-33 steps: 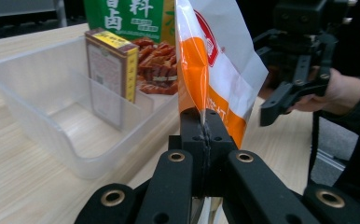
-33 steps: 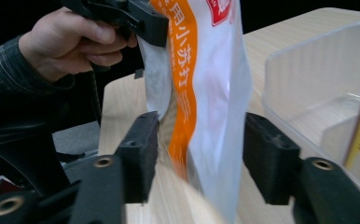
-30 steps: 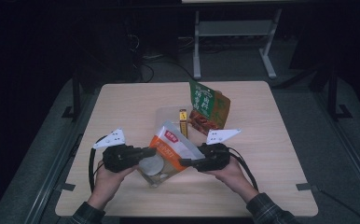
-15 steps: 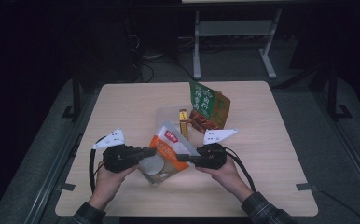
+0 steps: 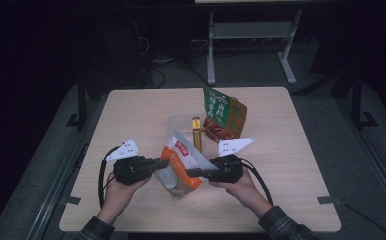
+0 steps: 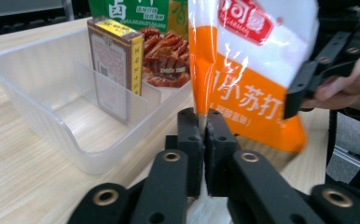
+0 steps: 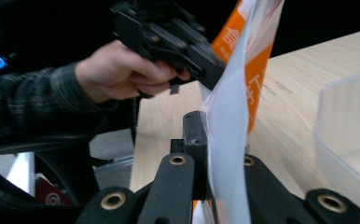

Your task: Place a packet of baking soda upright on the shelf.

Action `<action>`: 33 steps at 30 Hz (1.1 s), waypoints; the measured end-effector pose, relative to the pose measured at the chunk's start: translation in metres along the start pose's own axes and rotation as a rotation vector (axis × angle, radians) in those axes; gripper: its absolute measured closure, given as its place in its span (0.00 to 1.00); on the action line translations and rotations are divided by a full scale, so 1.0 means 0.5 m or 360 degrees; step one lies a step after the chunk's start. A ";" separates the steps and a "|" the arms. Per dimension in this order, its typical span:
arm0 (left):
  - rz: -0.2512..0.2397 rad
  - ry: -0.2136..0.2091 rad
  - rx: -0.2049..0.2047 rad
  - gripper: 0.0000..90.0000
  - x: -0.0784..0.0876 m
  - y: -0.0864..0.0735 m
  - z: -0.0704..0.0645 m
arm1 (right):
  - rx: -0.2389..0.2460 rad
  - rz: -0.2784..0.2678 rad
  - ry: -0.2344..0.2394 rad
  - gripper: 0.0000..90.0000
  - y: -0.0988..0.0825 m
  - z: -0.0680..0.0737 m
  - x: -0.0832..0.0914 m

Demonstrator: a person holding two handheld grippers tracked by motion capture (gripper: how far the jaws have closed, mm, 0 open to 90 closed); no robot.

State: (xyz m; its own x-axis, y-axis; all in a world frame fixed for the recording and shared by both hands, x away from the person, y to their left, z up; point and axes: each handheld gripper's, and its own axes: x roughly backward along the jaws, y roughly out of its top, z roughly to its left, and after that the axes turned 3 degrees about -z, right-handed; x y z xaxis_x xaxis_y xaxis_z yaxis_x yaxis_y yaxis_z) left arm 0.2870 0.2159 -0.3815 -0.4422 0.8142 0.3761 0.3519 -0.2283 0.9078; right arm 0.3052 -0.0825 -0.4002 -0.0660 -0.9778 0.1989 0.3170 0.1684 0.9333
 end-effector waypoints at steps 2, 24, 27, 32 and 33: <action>0.0017 -0.0006 0.0001 0.88 -0.004 -0.002 0.002 | -0.0006 -0.0006 0.0024 1.00 0.001 0.001 -0.002; 0.0221 0.0094 0.0054 0.41 0.015 -0.072 0.023 | 0.0121 0.0057 -0.0004 1.00 0.046 0.021 0.030; 0.0287 0.0087 0.0053 0.36 0.020 -0.094 0.016 | 0.0146 0.0075 -0.0008 1.00 0.057 0.023 0.032; 0.0416 0.0075 0.0018 0.29 0.012 -0.118 0.007 | 0.0154 0.0085 -0.0029 1.00 0.075 0.021 0.039; 0.0439 0.0078 0.0020 0.26 0.007 -0.120 0.006 | 0.0157 0.0086 -0.0041 1.00 0.079 0.021 0.041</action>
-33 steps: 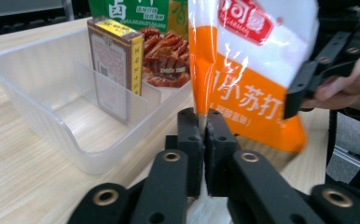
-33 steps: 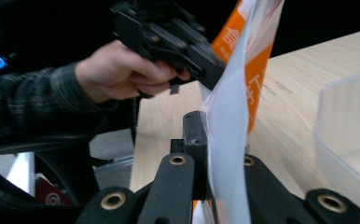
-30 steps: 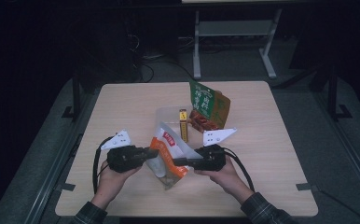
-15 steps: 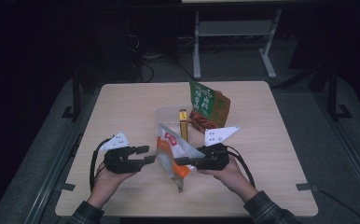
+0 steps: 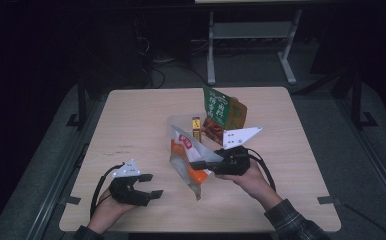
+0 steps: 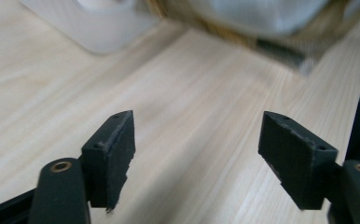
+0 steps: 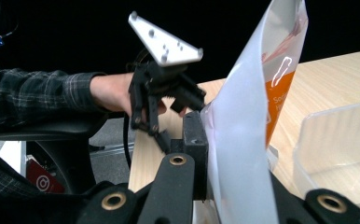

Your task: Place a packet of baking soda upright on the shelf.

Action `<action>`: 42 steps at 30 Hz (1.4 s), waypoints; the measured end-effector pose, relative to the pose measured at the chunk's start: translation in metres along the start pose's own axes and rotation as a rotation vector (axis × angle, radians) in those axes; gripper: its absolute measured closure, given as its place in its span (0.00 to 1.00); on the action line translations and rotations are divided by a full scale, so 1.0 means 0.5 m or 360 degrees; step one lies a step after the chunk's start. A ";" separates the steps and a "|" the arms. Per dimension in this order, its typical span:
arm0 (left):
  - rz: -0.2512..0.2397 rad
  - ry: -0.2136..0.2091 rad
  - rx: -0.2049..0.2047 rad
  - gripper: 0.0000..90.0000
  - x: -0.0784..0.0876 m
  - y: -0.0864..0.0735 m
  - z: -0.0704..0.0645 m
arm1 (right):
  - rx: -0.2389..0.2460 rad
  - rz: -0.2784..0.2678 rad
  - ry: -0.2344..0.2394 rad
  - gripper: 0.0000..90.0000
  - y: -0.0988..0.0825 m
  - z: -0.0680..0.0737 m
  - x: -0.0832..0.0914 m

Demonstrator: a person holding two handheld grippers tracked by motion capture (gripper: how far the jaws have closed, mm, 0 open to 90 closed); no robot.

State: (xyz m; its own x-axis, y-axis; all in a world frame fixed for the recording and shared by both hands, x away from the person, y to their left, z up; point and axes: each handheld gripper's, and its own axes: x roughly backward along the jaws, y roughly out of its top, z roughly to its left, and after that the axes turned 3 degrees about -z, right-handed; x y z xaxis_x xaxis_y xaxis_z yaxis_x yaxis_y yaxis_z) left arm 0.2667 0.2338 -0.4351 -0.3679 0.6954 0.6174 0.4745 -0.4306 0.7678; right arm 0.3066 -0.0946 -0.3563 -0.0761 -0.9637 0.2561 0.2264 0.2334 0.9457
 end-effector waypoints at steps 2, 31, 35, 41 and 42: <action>0.0050 0.0016 -0.0057 0.25 -0.007 0.002 -0.001 | 0.0013 -0.0006 -0.0007 1.00 0.007 -0.005 0.002; 0.0109 0.0012 -0.0158 0.23 -0.019 -0.004 -0.003 | 0.0004 -0.0074 -0.0192 1.00 0.085 -0.091 -0.009; 0.0101 0.0006 -0.0146 0.23 -0.022 -0.005 -0.006 | 0.0012 -0.0068 -0.0215 1.00 0.090 -0.102 -0.017; 0.0113 -0.0003 -0.0161 0.23 -0.024 -0.005 -0.009 | -0.0002 -0.0083 -0.0252 1.00 0.093 -0.120 -0.023; 0.0112 -0.0003 -0.0161 0.23 -0.024 -0.005 -0.009 | -0.0004 -0.0082 -0.0263 1.00 0.093 -0.123 -0.023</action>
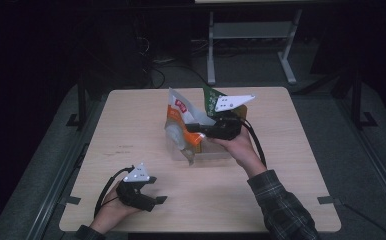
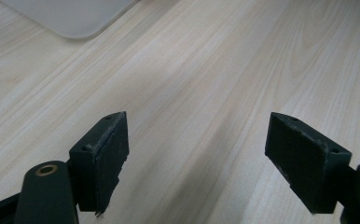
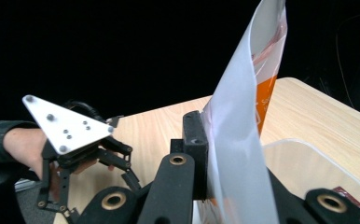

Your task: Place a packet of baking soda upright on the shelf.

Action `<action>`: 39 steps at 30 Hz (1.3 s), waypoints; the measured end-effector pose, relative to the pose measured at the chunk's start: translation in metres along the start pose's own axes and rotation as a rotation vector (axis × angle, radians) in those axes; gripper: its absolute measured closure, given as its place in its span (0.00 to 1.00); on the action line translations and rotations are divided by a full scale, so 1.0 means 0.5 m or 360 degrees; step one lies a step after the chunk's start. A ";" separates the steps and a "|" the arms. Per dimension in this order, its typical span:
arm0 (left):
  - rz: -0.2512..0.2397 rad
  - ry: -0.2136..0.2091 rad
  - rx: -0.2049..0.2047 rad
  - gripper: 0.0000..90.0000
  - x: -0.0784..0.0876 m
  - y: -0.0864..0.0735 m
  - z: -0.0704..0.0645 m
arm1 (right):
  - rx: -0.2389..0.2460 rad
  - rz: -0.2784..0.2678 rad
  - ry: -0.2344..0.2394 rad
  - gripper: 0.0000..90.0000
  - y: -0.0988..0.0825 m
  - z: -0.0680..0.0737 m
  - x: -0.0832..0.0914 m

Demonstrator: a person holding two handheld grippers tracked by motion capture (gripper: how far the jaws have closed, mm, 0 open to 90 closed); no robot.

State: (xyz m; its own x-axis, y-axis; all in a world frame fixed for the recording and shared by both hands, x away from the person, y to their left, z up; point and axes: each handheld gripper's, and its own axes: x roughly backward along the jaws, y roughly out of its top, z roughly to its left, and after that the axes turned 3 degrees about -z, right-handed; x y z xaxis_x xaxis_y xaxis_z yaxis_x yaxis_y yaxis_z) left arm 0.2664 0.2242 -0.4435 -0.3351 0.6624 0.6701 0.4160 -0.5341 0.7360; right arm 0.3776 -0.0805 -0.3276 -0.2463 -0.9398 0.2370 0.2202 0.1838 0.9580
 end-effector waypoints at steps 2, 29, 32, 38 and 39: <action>-0.0002 0.0000 0.0007 0.23 0.000 0.000 0.000 | -0.0006 0.0003 -0.0015 1.00 0.001 -0.005 -0.002; 0.0013 -0.0018 0.0006 0.24 -0.003 -0.002 -0.002 | -0.0040 0.0026 -0.0174 1.00 0.015 -0.071 -0.036; 0.0023 -0.0020 0.0004 0.24 -0.003 -0.002 -0.002 | -0.0041 0.0045 -0.0181 1.00 0.011 -0.075 -0.042; 0.0023 -0.0024 -0.0006 0.24 -0.006 -0.003 -0.004 | -0.0053 0.0044 -0.0183 1.00 0.004 -0.081 -0.048; 0.0025 -0.0024 -0.0006 0.24 -0.006 -0.003 -0.004 | -0.0054 0.0047 -0.0184 1.00 0.003 -0.082 -0.049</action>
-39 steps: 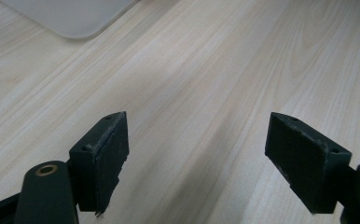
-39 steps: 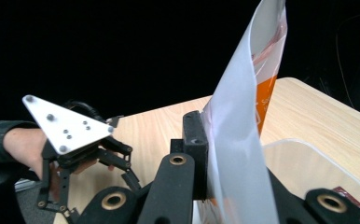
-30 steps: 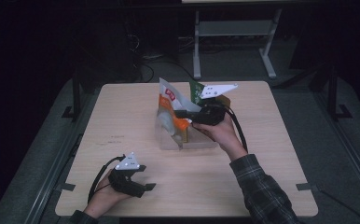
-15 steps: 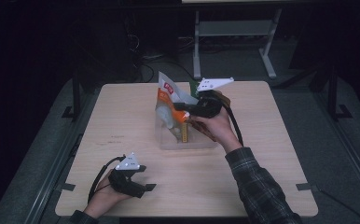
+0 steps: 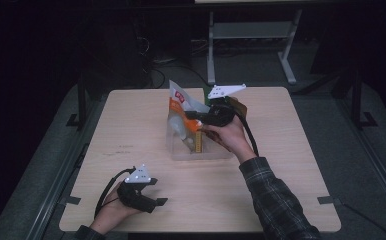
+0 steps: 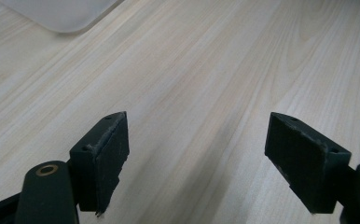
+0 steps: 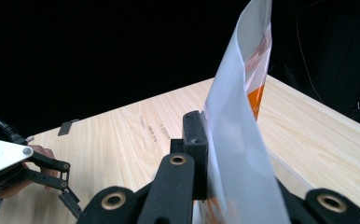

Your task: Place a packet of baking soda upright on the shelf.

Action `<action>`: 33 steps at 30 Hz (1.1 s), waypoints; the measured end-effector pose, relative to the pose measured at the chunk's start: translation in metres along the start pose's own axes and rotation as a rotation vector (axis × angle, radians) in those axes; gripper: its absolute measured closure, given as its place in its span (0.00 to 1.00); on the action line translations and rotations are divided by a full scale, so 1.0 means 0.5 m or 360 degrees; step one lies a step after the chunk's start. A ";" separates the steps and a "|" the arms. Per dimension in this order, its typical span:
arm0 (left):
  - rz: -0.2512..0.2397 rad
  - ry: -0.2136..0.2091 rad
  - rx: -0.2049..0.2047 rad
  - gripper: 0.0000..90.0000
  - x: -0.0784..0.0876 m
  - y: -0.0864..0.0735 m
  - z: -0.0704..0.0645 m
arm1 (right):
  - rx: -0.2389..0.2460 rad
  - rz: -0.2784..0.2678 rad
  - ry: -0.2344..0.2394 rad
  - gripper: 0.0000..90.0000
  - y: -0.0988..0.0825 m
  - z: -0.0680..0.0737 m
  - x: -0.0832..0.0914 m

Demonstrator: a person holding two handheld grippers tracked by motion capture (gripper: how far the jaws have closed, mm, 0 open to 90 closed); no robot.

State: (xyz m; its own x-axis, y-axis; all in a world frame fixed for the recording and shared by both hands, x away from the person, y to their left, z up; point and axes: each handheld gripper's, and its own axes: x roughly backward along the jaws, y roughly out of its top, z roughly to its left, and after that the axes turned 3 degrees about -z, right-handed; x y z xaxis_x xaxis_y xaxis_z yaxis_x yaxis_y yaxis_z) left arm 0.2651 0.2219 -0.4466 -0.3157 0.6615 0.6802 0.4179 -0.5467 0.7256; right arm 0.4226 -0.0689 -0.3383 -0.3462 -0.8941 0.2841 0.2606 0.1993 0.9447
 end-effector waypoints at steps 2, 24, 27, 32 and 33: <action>0.0001 -0.0001 0.0002 0.24 0.000 0.000 0.000 | -0.0001 0.0005 -0.0004 1.00 -0.003 -0.001 -0.003; 0.0010 -0.0009 -0.0003 0.24 -0.004 -0.001 -0.003 | -0.0033 0.0097 -0.0015 1.00 -0.038 -0.011 -0.034; 0.0019 -0.0011 -0.0010 0.24 -0.004 -0.001 -0.004 | -0.0055 0.0107 -0.0013 1.00 -0.048 -0.013 -0.039; 0.0032 -0.0015 -0.0020 0.24 -0.006 -0.001 -0.004 | -0.0069 0.0099 -0.0012 1.00 -0.055 -0.016 -0.040; 0.0026 -0.0014 -0.0009 0.24 -0.007 -0.001 -0.005 | -0.0059 0.0106 -0.0017 1.00 -0.055 -0.014 -0.041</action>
State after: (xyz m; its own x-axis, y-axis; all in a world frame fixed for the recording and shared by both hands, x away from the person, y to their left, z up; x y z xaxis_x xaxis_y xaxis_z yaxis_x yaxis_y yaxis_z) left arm 0.2638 0.2187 -0.4493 -0.3015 0.6570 0.6910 0.4183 -0.5601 0.7151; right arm 0.4291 -0.0588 -0.3713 -0.3365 -0.8749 0.3483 0.3166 0.2432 0.9168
